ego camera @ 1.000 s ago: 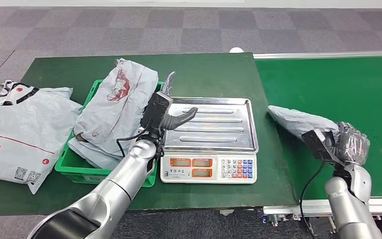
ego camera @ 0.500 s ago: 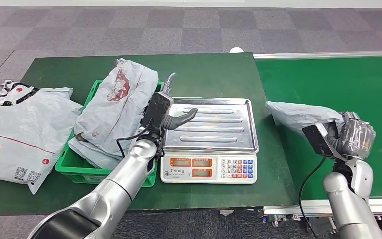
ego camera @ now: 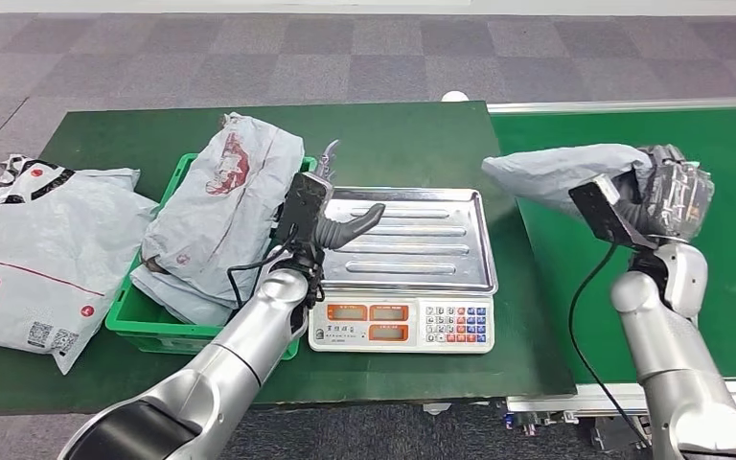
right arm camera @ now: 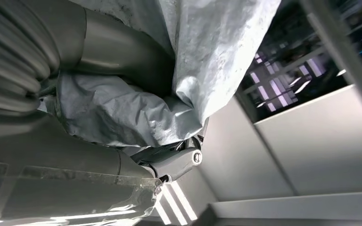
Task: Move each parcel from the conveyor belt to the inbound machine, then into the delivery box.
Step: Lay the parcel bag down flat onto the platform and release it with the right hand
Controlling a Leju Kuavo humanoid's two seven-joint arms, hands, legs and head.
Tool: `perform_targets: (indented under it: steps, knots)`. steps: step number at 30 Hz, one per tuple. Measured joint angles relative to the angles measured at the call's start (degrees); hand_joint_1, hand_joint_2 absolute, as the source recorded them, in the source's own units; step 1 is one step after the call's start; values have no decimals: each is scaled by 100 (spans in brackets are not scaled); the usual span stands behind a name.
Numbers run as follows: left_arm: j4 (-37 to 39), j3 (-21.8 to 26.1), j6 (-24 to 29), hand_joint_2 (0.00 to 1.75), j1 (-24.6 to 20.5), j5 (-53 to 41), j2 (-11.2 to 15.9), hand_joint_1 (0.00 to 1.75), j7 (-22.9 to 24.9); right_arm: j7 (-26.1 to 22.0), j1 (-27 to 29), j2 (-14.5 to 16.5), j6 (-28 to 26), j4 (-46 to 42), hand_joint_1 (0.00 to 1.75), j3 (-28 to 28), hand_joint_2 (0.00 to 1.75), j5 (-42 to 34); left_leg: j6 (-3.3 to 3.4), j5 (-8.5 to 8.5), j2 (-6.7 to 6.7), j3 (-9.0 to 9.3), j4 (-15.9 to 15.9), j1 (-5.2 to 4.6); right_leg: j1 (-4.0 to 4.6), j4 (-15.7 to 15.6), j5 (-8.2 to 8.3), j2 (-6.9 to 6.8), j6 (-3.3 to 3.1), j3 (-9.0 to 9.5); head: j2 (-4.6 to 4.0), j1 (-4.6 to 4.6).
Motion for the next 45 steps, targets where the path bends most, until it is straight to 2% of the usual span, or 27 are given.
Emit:
perform_targets:
  steps: [11, 19, 26, 27, 30, 31, 35, 40, 45]
  knots:
    - [76, 2, 82, 175, -38, -32, 4, 0, -82, 85, -114, 717, 133, 16, 175, 1511, 175, 622, -3, 0, -1, 0, -3, 7, 6, 2, -4, -1, -5, -3, 0, 0]
    - [76, 11, 105, 175, -37, -66, 32, 0, -114, 275, 119, 1231, 227, -7, 175, 2625, 175, 1062, -5, -1, -2, 0, -3, 11, 10, 2, -9, -1, -10, -4, 0, 0]
    - [74, 14, 86, 175, -36, -142, 37, 0, -70, 502, 446, 1399, 414, -235, 175, 3307, 175, 1190, -7, -3, -2, 0, -3, 12, 10, 1, -11, -1, -12, -4, 0, 1]
    - [74, 14, 75, 175, -36, -144, 37, 0, -68, 507, 471, 1404, 430, -261, 139, 3351, 175, 1189, -7, -3, -2, 0, -3, 12, 10, 1, -11, -1, -12, -4, 0, 1]
    - [73, 14, 17, 175, -36, -146, 37, 0, -56, 534, 577, 1405, 533, -390, 8, 3466, 175, 1164, -8, -4, -1, 0, -3, 12, 10, 1, -11, -1, -12, -4, 0, 1]
    - [73, 14, 2, 175, -37, -147, 37, 0, -44, 568, 637, 1405, 591, -466, 0, 3501, 175, 1143, -8, -4, -1, 0, -3, 12, 10, 1, -10, 0, -12, -4, 0, 1]
    - [74, 14, -17, 175, -40, -148, 38, 0, -5, 715, 882, 1398, 1007, -873, 0, 3561, 175, 679, -8, -4, -1, 1, -3, 12, 10, 0, -10, 0, -12, -5, 0, 1]
    - [74, 14, -18, 175, -56, -99, 42, 0, 28, 488, 1007, 1286, 1400, -1257, 0, 3440, 175, -343, -8, -4, 0, 2, -2, 11, 9, 0, -10, 2, -12, -4, 0, 1]
    - [76, 14, -16, 175, -72, -90, 46, 0, 35, 378, 1061, 1151, 1479, -1471, 0, 3279, 175, -603, -8, -4, 1, 2, 0, 10, 9, 0, -9, 3, -12, -3, 0, 1]
